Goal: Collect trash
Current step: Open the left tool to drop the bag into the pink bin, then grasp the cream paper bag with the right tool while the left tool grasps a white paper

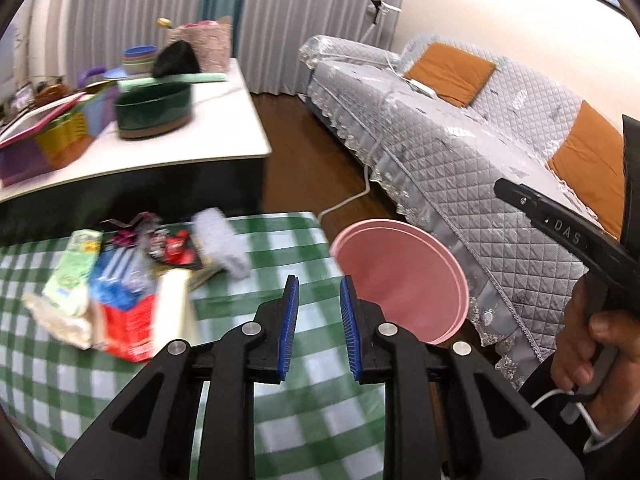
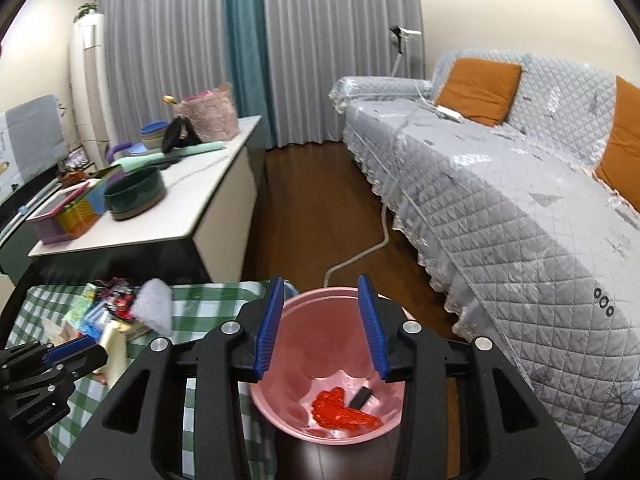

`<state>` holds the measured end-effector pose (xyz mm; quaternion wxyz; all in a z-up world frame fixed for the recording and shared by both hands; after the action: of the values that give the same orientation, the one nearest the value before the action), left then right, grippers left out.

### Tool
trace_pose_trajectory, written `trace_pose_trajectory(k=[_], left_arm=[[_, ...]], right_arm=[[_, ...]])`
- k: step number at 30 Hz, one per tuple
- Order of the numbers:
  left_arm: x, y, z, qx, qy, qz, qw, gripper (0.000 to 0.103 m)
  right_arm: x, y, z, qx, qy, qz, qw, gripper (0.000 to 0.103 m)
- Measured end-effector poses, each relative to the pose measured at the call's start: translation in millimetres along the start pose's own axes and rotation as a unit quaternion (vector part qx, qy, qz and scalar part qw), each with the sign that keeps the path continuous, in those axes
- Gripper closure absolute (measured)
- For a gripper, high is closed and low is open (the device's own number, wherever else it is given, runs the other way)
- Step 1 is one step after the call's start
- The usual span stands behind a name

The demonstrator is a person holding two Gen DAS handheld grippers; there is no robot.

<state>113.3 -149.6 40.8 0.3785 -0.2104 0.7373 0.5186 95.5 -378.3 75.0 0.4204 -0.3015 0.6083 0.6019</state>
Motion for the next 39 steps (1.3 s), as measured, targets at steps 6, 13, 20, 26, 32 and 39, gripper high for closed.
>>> trace_pose_trajectory(k=[6, 13, 20, 26, 32, 39], left_arm=[[7.6, 33.9, 50.6, -0.036, 0.016, -0.012, 0.9992, 0.081], [2.5, 57.5, 128.4, -0.093, 0.039, -0.034, 0.9943, 0.081], [30.8, 50.9, 199.3, -0.152, 0.106, -0.043, 0.9817, 0.081], [49.5, 35.4, 233.7, -0.164, 0.158, -0.029, 0.9734, 0.081], [52.8, 27.1, 245.6, -0.162, 0.187, -0.034, 0.9683, 0.058], [49.4, 9.5, 241.6, -0.147, 0.181, -0.023, 0.9721, 0.056]], right_arm=[[-4.4, 10.7, 41.0, -0.051, 0.013, -0.01, 0.999, 0.071], [1.7, 7.2, 97.6, -0.112, 0.004, -0.007, 0.994, 0.079], [31.6, -16.9, 152.6, -0.155, 0.008, 0.016, 0.988, 0.08], [62.7, -40.0, 184.0, -0.182, 0.018, 0.047, 0.982, 0.08], [84.6, -64.2, 203.8, -0.202, 0.024, 0.095, 0.974, 0.069], [99.3, -79.5, 219.6, -0.22, 0.035, 0.133, 0.966, 0.064]])
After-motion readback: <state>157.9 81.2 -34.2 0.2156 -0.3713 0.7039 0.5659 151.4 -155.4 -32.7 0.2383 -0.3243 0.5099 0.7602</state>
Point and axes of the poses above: each gripper's, at about its wrist camera, not at the fingertips, and y roughly against the way its jaws point, z to its left, x to its underside, the point moved 1 cm from there along -y, roughly the way its jaws point, and after that the axes turned 4 degrees about -z, right-handed, at the moved point
